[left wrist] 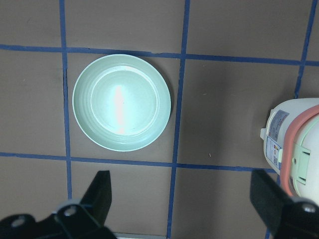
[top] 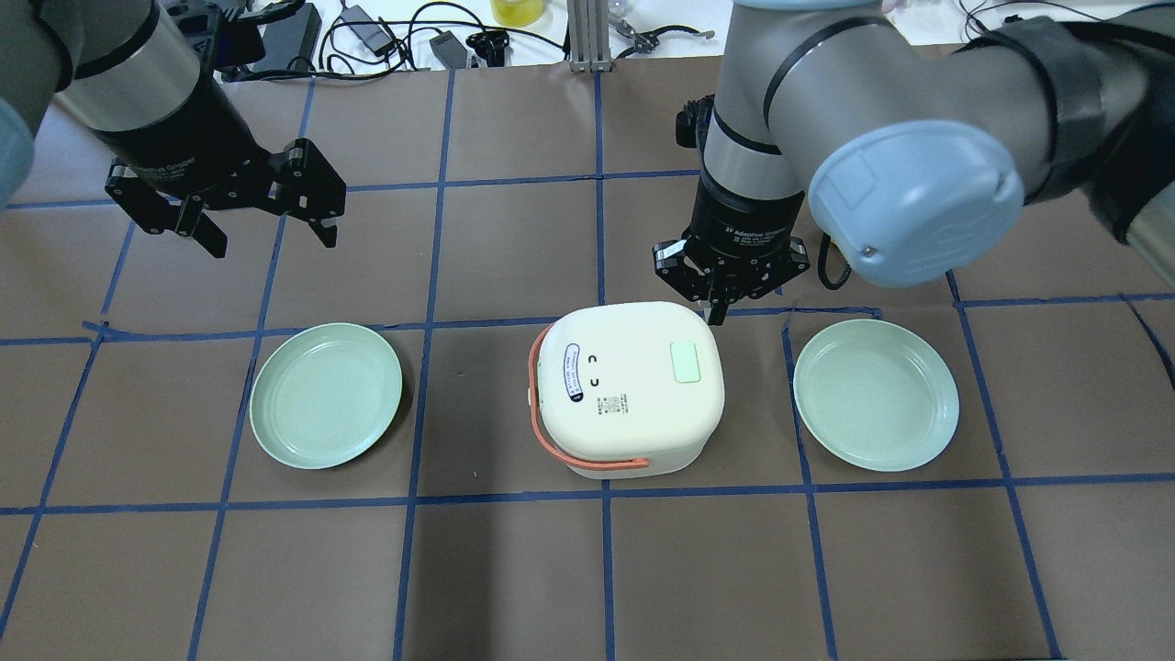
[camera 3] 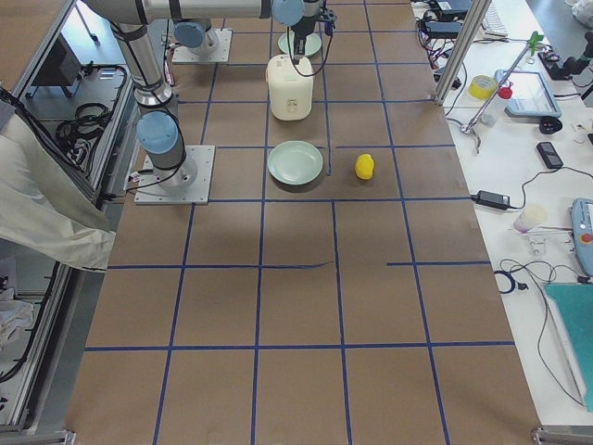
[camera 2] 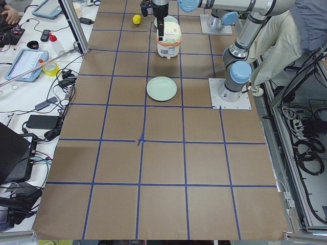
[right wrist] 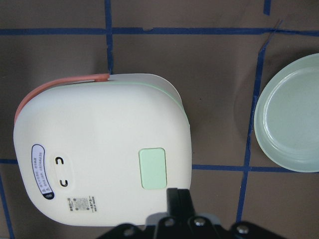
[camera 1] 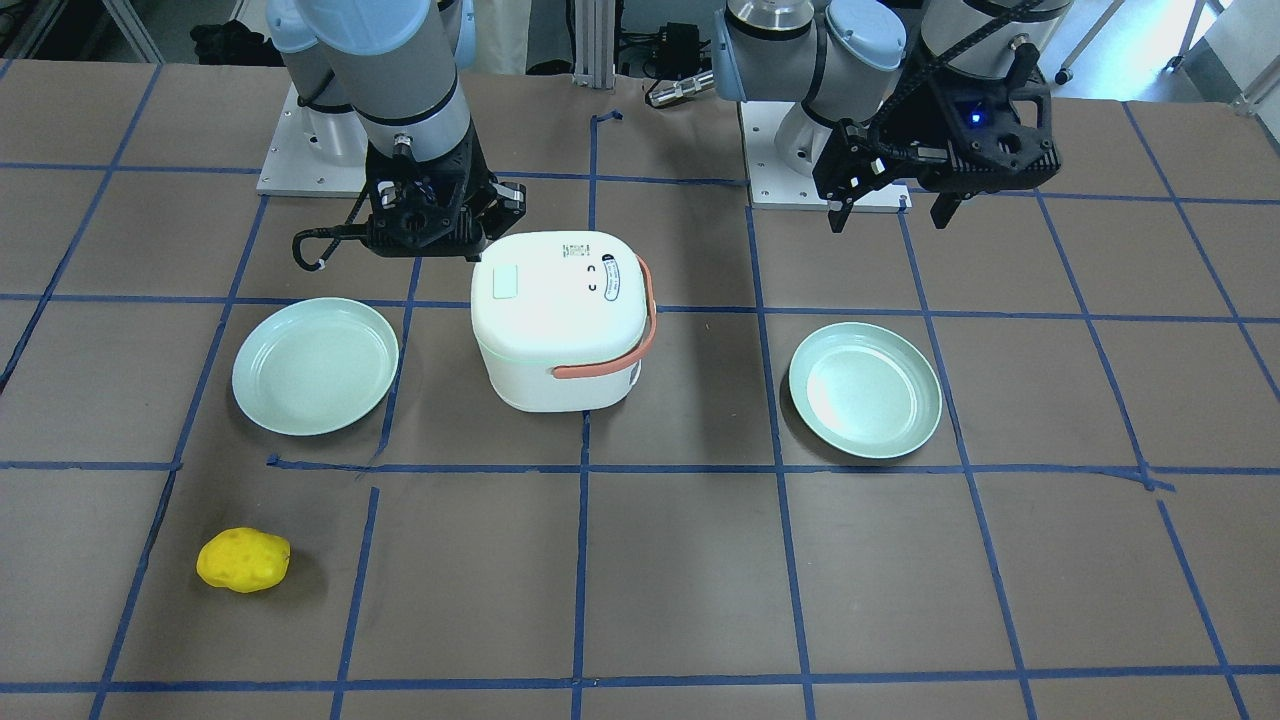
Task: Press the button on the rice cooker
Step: 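Move the right gripper over the rice cooker lid toward the green button, then lower the right gripper and press the green button on the cooker lid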
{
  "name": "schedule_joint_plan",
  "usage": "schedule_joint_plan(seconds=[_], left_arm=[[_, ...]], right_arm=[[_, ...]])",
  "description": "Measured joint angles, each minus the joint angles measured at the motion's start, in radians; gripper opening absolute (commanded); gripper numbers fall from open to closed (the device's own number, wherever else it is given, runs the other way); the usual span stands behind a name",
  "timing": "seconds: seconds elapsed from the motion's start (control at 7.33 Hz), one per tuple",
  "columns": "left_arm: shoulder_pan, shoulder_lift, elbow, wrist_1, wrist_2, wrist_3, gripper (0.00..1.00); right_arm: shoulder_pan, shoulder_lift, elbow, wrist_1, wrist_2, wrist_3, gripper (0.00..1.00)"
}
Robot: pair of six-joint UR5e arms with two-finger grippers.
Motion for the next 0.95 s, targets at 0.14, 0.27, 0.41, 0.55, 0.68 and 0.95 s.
schedule_joint_plan(seconds=[0.14,0.27,0.41,0.55,0.68,0.95], left_arm=[[0.0,0.0,0.0,0.0,0.0,0.0,1.0],[0.0,0.0,0.0,0.0,0.0,0.0,1.0],[0.0,0.0,0.0,0.0,0.0,0.0,1.0],[0.0,0.0,0.0,0.0,0.0,0.001,1.0],[0.0,0.0,0.0,0.0,0.0,0.001,1.0],[0.0,0.0,0.0,0.0,0.0,0.001,1.0]], right_arm=[[0.003,0.0,0.032,-0.041,0.0,0.006,0.0],[0.007,0.0,0.062,-0.068,0.0,0.011,0.0],[0.017,0.002,0.094,-0.105,-0.001,0.015,0.0],[0.03,0.005,0.119,-0.14,-0.001,0.019,0.0],[0.037,0.007,0.131,-0.157,0.0,0.023,0.0],[0.042,0.01,0.14,-0.164,0.001,0.025,0.0]])
